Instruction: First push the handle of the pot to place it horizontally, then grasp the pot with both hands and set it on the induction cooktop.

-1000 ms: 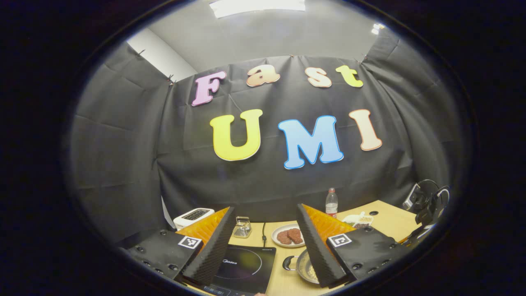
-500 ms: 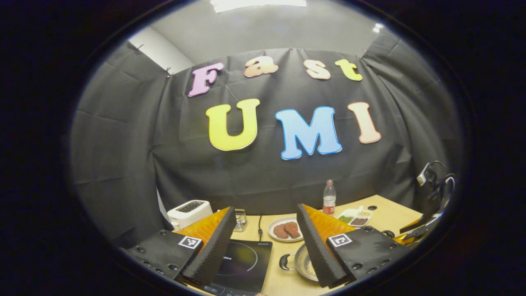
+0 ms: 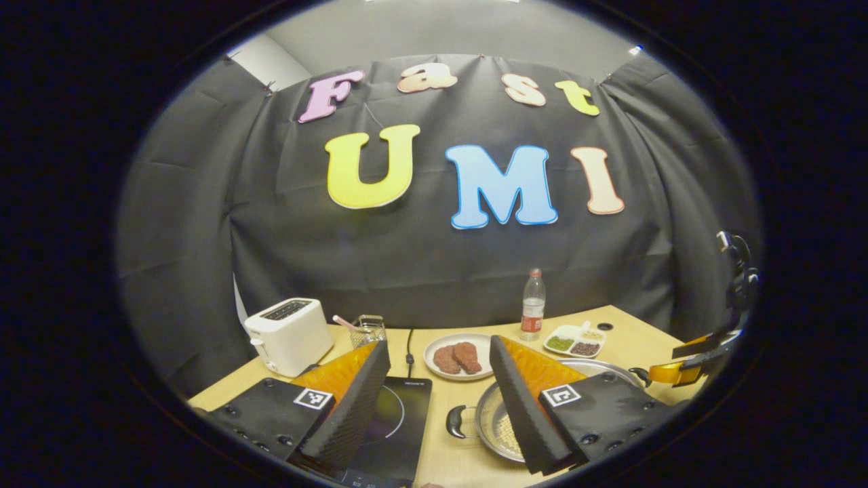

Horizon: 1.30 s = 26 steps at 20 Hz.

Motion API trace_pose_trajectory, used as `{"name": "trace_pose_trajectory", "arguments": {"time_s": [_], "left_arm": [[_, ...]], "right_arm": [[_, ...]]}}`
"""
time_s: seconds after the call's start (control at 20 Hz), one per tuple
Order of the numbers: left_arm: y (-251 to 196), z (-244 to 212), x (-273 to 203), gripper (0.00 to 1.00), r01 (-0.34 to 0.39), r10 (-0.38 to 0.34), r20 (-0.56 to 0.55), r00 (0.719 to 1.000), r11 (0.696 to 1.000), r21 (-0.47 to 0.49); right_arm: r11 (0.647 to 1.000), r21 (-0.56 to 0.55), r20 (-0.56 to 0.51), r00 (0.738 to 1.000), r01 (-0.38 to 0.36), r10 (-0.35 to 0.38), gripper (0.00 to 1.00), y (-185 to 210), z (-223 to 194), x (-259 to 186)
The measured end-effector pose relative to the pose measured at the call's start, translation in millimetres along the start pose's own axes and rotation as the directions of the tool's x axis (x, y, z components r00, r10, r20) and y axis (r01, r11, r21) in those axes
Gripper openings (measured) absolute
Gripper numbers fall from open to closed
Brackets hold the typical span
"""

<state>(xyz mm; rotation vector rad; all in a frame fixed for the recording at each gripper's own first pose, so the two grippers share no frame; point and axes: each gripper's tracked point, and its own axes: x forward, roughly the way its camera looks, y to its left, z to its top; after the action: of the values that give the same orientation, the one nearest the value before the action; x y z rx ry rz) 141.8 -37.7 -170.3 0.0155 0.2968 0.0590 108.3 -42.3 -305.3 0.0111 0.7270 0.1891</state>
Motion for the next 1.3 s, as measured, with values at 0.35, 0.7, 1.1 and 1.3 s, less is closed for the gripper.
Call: {"name": "trace_pose_trajectory", "arguments": {"time_s": [0.35, 0.7, 1.1, 1.3], "left_arm": [[-14.6, -62.0, 30.3, 0.94, 0.052, -0.055, -0.143, 0.988, 0.998, -0.022], [-23.7, -130.7, 55.2, 0.96, 0.070, -0.091, -0.319, 0.943, 0.995, -0.077], [-25.4, -187.9, 77.1, 0.96, 0.062, -0.090, -0.468, 0.879, 0.995, -0.074], [-26.3, -193.3, 82.3, 0.87, 0.068, -0.089, -0.484, 0.870, 0.996, -0.060]], "right_arm": [[1.000, 0.009, -0.017, 1.000, -0.009, 0.009, 1.00, 16.1, -2.0, 15.1], [0.999, 0.032, -0.049, 0.999, -0.004, 0.006, 1.00, 18.5, -8.7, 30.5], [0.998, 0.064, -0.138, 0.990, -0.012, 0.020, 1.00, 20.3, -31.7, 48.9], [0.997, 0.072, -0.158, 0.987, 0.004, 0.007, 0.93, 17.9, -35.2, 55.2]]}}
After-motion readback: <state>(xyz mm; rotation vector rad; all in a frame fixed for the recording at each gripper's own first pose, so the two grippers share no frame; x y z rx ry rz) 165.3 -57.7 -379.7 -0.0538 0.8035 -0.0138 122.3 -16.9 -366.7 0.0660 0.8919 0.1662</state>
